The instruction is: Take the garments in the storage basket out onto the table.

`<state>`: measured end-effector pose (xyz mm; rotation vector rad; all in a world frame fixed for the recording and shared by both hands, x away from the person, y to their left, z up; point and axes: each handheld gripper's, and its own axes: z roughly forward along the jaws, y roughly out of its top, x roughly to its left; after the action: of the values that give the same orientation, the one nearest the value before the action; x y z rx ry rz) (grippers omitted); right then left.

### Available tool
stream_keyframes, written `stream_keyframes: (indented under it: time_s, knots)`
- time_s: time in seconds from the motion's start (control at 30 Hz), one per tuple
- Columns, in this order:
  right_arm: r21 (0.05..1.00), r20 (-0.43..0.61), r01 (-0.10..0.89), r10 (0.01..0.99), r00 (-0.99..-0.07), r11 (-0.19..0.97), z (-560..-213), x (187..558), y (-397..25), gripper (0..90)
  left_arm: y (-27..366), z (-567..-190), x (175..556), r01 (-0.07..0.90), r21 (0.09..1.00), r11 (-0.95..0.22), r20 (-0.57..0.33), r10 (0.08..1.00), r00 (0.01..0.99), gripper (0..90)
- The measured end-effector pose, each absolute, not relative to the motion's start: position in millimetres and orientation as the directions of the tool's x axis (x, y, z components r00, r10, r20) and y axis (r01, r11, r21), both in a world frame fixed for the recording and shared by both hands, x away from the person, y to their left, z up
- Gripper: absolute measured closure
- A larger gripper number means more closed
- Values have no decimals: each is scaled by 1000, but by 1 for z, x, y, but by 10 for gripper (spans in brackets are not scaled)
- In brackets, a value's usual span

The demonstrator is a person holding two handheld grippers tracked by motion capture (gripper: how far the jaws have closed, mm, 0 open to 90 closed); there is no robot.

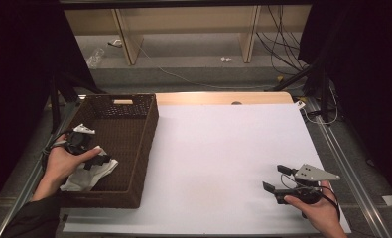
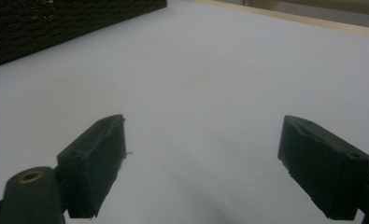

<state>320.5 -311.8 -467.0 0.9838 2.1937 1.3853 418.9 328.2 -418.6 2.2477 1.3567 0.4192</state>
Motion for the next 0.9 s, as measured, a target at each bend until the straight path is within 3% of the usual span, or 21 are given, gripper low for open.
stream_keyframes:
  time_s: [0.63, 0.9]
  knots:
    - [892, 59, 360, 719, -693, 273, -466, 320, -312, 161, 343, -447, 422, 826, 397, -400, 0, 900, 436, 35]
    - [893, 58, 358, 719, -693, 274, -466, 320, -312, 160, 345, -453, 422, 842, 368, -395, -11, 904, 428, 100]
